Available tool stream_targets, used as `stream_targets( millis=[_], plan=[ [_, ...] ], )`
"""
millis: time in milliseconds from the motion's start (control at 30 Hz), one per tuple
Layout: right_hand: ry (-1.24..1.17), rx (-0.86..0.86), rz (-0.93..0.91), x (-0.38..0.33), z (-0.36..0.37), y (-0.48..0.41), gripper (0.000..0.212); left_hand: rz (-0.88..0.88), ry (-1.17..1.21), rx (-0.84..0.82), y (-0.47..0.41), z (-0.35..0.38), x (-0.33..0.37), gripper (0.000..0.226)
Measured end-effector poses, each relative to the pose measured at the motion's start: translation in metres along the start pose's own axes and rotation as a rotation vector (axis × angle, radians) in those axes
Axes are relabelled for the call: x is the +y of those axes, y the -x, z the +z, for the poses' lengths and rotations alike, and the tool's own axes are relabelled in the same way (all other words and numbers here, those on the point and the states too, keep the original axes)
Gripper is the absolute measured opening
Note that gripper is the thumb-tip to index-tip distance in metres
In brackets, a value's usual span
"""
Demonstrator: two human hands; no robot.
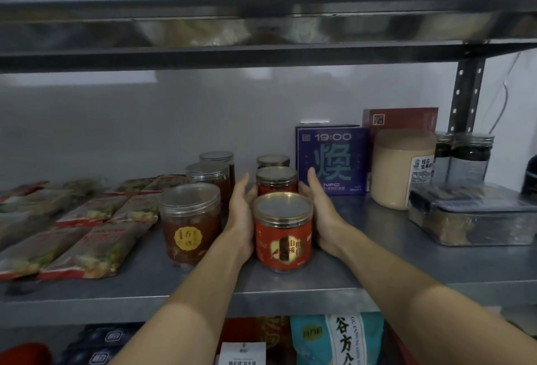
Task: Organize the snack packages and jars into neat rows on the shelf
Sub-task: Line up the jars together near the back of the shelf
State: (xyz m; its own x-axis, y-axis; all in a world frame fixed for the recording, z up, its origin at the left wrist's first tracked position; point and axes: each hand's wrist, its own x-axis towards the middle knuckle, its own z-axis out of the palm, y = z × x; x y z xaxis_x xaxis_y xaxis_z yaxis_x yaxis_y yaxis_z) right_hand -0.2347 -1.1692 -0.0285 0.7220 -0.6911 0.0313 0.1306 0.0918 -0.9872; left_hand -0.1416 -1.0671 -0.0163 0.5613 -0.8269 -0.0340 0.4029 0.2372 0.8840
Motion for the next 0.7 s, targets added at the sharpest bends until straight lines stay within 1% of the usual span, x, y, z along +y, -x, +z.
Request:
stream_targets(
  millis=[67,267,300,367,400,433,467,533,600,700],
  plan=[
    [0.006,-0.020,-0.002,0.003,0.000,-0.003,0.046,0.002,-0.019,-0.009,-0.001,0.001,-0.001,0.046],
    [0.044,-0.001,-0.046,0.005,-0.001,-0.004,0.049,0.022,-0.069,-0.030,-0.003,-0.002,-0.001,0.044],
    [0.069,0.024,-0.062,0.005,-0.002,-0.005,0.051,0.026,-0.075,-0.013,-0.002,-0.001,0.000,0.041],
    [0.134,0.075,-0.138,0.003,-0.004,-0.006,0.059,0.062,-0.078,0.073,-0.007,-0.003,0.001,0.031],
    [0.159,0.113,-0.173,0.000,-0.006,-0.008,0.066,0.107,-0.100,0.129,-0.011,-0.005,0.001,0.033],
    [0.180,0.150,-0.190,-0.002,-0.008,-0.009,0.072,0.158,-0.134,0.169,-0.014,-0.005,0.001,0.044],
    [0.192,0.172,-0.195,-0.005,-0.009,-0.009,0.075,0.201,-0.166,0.188,-0.018,-0.007,0.000,0.055],
    [0.213,0.180,-0.196,-0.008,-0.010,-0.014,0.075,0.255,-0.203,0.171,-0.021,-0.006,0.000,0.063],
    [0.216,0.162,-0.181,-0.007,-0.012,-0.020,0.074,0.251,-0.211,0.138,-0.025,-0.007,-0.001,0.058],
    [0.139,0.072,-0.174,-0.004,-0.011,-0.025,0.057,0.225,-0.214,0.073,-0.031,-0.009,-0.001,0.039]
  ],
)
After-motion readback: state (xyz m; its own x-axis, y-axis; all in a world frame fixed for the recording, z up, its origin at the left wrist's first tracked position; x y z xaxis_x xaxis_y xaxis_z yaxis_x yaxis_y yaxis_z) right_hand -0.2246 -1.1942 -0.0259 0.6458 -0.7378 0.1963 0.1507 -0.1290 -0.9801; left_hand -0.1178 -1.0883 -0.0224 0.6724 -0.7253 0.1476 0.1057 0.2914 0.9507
